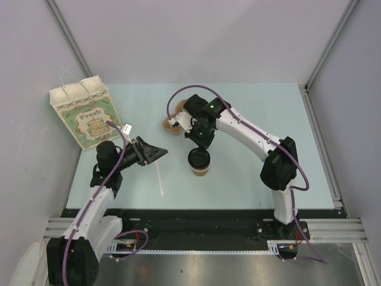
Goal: Pack the takeout coffee
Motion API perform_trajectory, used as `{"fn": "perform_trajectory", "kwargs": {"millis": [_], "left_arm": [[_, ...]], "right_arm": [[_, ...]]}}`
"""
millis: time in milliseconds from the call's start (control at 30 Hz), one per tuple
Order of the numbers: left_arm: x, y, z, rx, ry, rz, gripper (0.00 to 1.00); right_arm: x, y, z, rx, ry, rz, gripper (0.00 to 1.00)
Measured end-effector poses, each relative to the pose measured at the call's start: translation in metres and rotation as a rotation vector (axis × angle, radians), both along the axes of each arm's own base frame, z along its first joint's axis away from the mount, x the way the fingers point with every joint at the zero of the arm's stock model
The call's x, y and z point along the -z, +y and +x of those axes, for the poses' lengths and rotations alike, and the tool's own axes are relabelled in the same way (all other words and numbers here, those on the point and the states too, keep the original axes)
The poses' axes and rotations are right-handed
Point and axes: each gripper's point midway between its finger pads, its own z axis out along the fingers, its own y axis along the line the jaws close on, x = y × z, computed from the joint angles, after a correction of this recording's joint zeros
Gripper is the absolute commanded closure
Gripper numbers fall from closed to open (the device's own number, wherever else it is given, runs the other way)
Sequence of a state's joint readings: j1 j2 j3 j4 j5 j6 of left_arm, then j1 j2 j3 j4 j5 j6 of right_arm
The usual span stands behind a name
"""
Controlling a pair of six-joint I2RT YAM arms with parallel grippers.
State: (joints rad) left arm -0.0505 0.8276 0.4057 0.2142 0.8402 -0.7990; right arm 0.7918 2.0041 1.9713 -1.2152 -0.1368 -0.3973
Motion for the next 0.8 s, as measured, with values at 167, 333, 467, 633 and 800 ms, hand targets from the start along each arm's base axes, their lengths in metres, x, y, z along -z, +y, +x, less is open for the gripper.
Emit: {"fn": "perform_trajectory", "kwargs": {"millis": [167,333,467,633,800], "left_arm": [[0.002,0.000,0.001,0.001,0.004,0.005,0.31],[0.003,-0.001,0.003,0.005,0.011,0.008,0.31],[0.004,-0.002,0.002,0.011,0.008,0.012,0.30],[0.006,-0.003,0.000,0.018,0.018,0.016,0.30],[0.006,-0.003,0.001,0.021,0.015,0.021,0.30]], "right_arm": [[-0.001,-0.002,-0.004,-0.008,0.005,-0.004,1.00],[0.003,-0.005,-0.007,-0.011,0.008,-0.024,1.00],[0.003,-0.006,-0.005,-0.008,0.000,-0.031,1.00],[0.004,-0.008,-0.003,-0.003,-0.003,-0.037,1.00],[0.010,-0.007,-0.002,-0.003,0.006,-0.047,1.00]]}}
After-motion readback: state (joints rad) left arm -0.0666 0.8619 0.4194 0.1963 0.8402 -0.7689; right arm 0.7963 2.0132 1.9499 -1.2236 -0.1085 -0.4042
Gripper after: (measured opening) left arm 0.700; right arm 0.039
